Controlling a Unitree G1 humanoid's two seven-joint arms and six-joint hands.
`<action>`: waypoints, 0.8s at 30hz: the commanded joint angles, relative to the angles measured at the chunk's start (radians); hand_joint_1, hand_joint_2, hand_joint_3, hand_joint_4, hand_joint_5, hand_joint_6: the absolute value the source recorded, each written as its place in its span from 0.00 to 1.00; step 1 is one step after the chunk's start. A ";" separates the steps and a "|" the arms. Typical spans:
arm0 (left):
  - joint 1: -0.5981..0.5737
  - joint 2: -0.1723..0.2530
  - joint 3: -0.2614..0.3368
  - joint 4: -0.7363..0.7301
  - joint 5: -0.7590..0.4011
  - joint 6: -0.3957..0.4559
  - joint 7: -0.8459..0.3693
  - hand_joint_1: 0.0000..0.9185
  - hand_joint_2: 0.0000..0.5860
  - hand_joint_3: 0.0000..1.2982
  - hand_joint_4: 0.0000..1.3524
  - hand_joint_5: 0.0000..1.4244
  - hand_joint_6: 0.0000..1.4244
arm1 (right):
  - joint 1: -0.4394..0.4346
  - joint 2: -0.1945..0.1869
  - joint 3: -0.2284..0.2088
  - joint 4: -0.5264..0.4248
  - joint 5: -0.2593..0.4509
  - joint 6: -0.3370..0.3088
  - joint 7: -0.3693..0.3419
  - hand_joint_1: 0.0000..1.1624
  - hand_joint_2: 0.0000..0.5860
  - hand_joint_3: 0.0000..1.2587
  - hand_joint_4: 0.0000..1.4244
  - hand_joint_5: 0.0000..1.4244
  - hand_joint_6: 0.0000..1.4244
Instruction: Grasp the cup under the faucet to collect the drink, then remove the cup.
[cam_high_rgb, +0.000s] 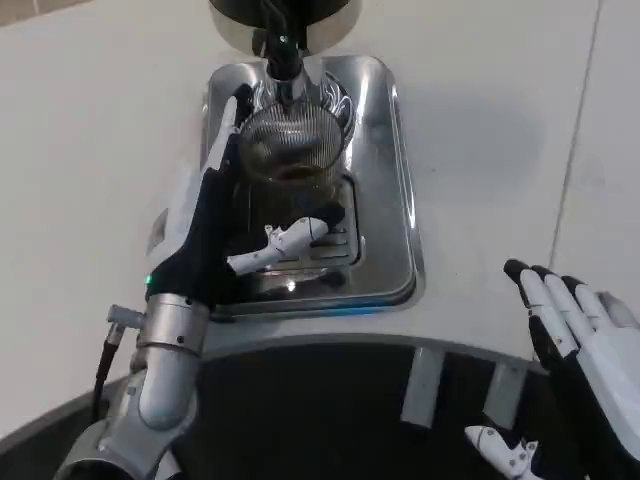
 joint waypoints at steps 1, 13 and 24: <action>-0.004 -0.014 -0.017 0.009 0.020 0.029 0.038 0.62 0.11 0.00 0.00 0.15 0.16 | 0.012 0.019 0.017 -0.022 -0.014 0.018 0.028 0.40 0.61 0.00 0.00 0.00 0.00; 0.007 -0.052 -0.076 -0.010 0.097 0.094 0.179 0.65 0.11 0.17 0.22 0.43 0.63 | -0.003 0.035 0.012 -0.040 -0.010 0.046 0.068 0.40 0.61 0.00 0.00 0.00 0.00; -0.009 -0.169 -0.076 -0.007 0.092 0.190 0.384 0.74 0.03 0.62 0.70 0.90 1.00 | -0.024 0.069 0.017 -0.063 -0.043 0.091 0.129 0.40 0.61 0.00 0.00 0.00 0.00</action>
